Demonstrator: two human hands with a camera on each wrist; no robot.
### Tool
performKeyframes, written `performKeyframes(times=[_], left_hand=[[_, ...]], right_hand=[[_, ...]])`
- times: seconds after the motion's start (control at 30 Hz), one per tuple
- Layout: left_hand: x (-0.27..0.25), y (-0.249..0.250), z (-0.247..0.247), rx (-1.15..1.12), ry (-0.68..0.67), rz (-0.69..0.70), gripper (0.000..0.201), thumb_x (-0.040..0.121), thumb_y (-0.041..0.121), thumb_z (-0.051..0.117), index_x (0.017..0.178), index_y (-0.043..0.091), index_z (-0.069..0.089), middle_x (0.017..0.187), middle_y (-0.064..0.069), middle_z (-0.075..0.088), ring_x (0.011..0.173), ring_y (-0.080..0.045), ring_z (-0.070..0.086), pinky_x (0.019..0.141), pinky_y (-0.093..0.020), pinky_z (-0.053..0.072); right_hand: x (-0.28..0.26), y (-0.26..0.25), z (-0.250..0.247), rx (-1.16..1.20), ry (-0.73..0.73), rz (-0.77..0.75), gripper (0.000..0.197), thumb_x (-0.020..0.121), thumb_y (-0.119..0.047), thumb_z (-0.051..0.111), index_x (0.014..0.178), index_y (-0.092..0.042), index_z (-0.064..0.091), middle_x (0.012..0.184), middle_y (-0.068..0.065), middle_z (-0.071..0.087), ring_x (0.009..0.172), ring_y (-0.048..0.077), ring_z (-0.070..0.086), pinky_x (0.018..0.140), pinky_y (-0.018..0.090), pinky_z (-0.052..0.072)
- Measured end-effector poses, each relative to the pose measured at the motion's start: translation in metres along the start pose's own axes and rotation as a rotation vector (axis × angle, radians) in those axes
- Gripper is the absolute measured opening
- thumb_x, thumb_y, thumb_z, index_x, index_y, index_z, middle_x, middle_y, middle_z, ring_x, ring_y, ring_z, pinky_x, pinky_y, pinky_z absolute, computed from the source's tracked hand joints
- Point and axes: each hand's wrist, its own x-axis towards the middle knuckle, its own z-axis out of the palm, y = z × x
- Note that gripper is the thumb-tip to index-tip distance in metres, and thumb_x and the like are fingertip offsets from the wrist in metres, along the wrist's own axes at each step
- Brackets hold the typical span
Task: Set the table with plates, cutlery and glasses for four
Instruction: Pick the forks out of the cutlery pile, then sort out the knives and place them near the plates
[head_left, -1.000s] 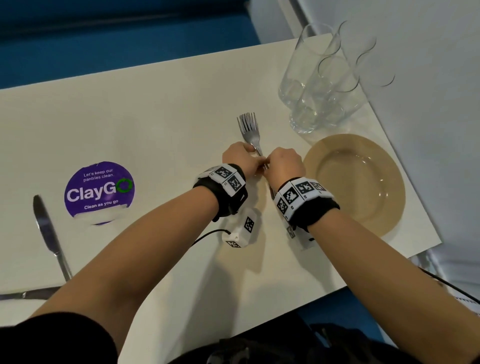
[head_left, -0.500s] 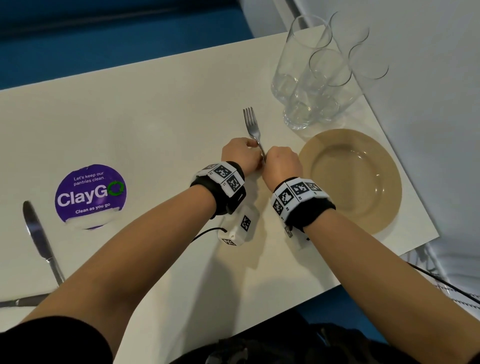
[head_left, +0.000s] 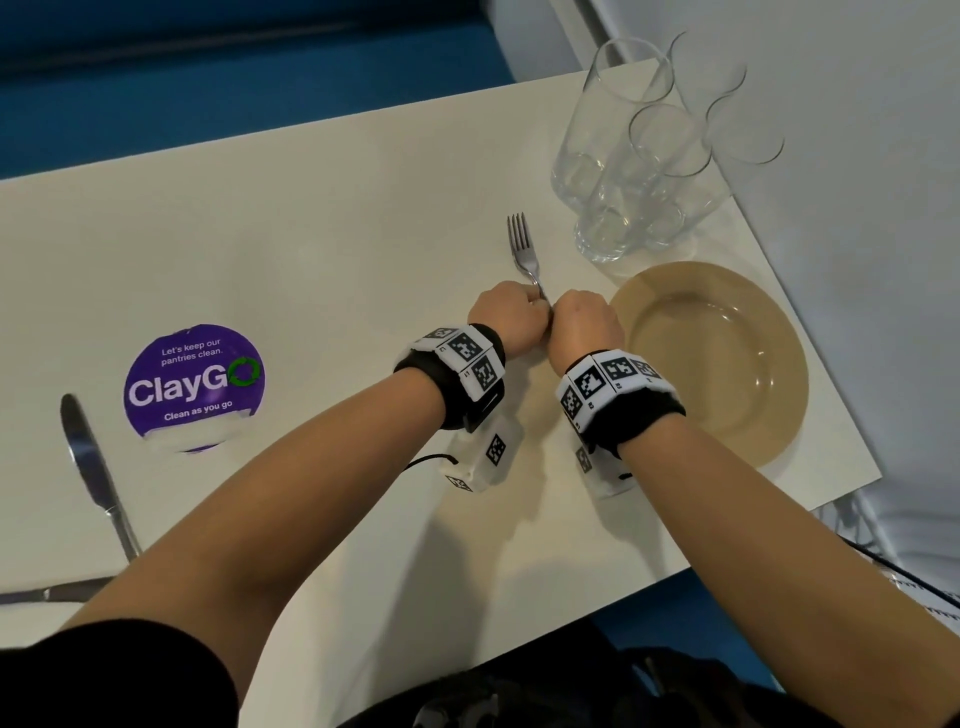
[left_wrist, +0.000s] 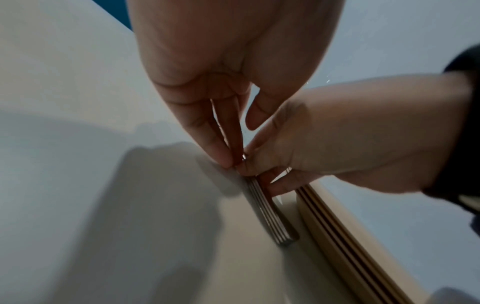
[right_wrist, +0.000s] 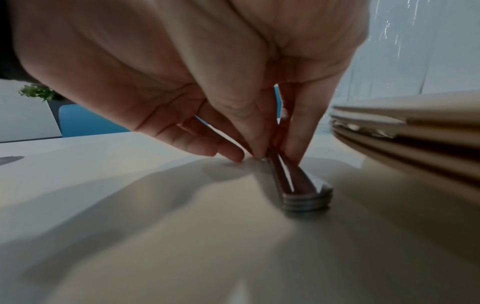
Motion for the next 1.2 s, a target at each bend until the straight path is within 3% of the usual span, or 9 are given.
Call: performKeyframes(times=[0.1, 0.23, 0.47, 0.6, 0.7, 0.83, 0.93, 1.07, 1.2], left_hand=[[-0.006, -0.003, -0.007, -0.037, 0.01, -0.007, 0.023, 0.09, 0.014, 0.044, 0.076, 0.02, 0.062, 0.101, -0.014, 0.071, 0.096, -0.031, 0.066, 0.087, -0.04, 0.055], [-0.027, -0.024, -0.034, -0.115, 0.124, -0.054, 0.039, 0.088, 0.018, 0.052, 0.127, 0.016, 0.058, 0.113, -0.007, 0.068, 0.105, -0.024, 0.064, 0.095, -0.037, 0.051], [-0.113, -0.107, -0.137, -0.167, 0.497, -0.184, 0.037, 0.085, 0.016, 0.058, 0.122, 0.018, 0.058, 0.076, 0.011, 0.061, 0.076, -0.01, 0.06, 0.074, -0.018, 0.047], [-0.182, -0.167, -0.198, -0.058, 0.616, -0.277, 0.028, 0.081, 0.017, 0.063, 0.109, 0.02, 0.061, 0.084, 0.006, 0.065, 0.086, -0.013, 0.063, 0.075, -0.018, 0.044], [-0.232, -0.208, -0.229, 0.096, 0.492, -0.347, 0.03, 0.077, 0.018, 0.073, 0.106, 0.019, 0.063, 0.093, 0.003, 0.067, 0.084, -0.013, 0.061, 0.072, -0.02, 0.044], [-0.275, -0.258, -0.249, 0.37, 0.257, -0.38, 0.034, 0.076, 0.02, 0.075, 0.108, 0.02, 0.064, 0.103, 0.002, 0.064, 0.098, -0.015, 0.06, 0.086, -0.025, 0.047], [-0.285, -0.289, -0.254, 0.56, 0.144, -0.307, 0.028, 0.075, 0.016, 0.074, 0.102, 0.021, 0.067, 0.104, 0.002, 0.062, 0.099, -0.017, 0.057, 0.086, -0.025, 0.046], [-0.286, -0.301, -0.255, 0.782, 0.056, -0.161, 0.019, 0.088, 0.024, 0.063, 0.106, 0.02, 0.063, 0.114, -0.004, 0.055, 0.113, -0.024, 0.046, 0.095, -0.035, 0.042], [-0.285, -0.306, -0.255, 1.03, -0.044, -0.035, 0.026, 0.096, 0.017, 0.046, 0.121, 0.01, 0.049, 0.125, -0.01, 0.05, 0.117, -0.027, 0.044, 0.097, -0.039, 0.036]], right_hand=[[0.002, 0.0, 0.0, -0.009, -0.007, -0.001, 0.018, 0.092, -0.005, 0.048, 0.103, 0.001, 0.061, 0.11, 0.019, 0.062, 0.102, 0.035, 0.059, 0.073, 0.033, 0.041], [-0.004, -0.014, -0.006, -0.021, 0.037, -0.024, 0.022, 0.092, -0.015, 0.053, 0.108, 0.0, 0.059, 0.113, 0.016, 0.059, 0.104, 0.033, 0.058, 0.075, 0.033, 0.042], [-0.041, -0.122, -0.005, 0.243, -0.05, -0.384, 0.036, 0.089, -0.022, 0.057, 0.123, -0.009, 0.062, 0.116, 0.008, 0.067, 0.112, 0.023, 0.059, 0.101, 0.032, 0.043], [-0.084, -0.196, 0.021, 0.218, -0.207, -0.6, 0.033, 0.088, -0.022, 0.058, 0.119, -0.011, 0.065, 0.106, 0.008, 0.07, 0.104, 0.024, 0.061, 0.095, 0.032, 0.045], [-0.115, -0.243, 0.048, 0.161, -0.275, -0.661, 0.03, 0.087, -0.025, 0.061, 0.112, -0.012, 0.069, 0.105, 0.007, 0.069, 0.101, 0.022, 0.062, 0.091, 0.028, 0.046], [-0.149, -0.289, 0.086, 0.096, -0.365, -0.556, 0.032, 0.084, -0.032, 0.066, 0.104, -0.008, 0.07, 0.105, 0.005, 0.068, 0.097, 0.019, 0.062, 0.083, 0.027, 0.05], [-0.164, -0.314, 0.108, 0.023, -0.36, -0.43, 0.037, 0.078, -0.039, 0.071, 0.096, -0.007, 0.069, 0.093, 0.007, 0.069, 0.08, 0.019, 0.062, 0.06, 0.024, 0.046], [-0.17, -0.329, 0.121, 0.046, -0.314, -0.266, 0.032, 0.074, -0.029, 0.075, 0.094, -0.004, 0.068, 0.089, 0.01, 0.07, 0.076, 0.021, 0.064, 0.064, 0.025, 0.051], [-0.17, -0.332, 0.121, 0.038, -0.312, -0.205, 0.032, 0.073, -0.029, 0.075, 0.088, -0.003, 0.065, 0.079, 0.008, 0.063, 0.068, 0.022, 0.058, 0.046, 0.02, 0.035]])
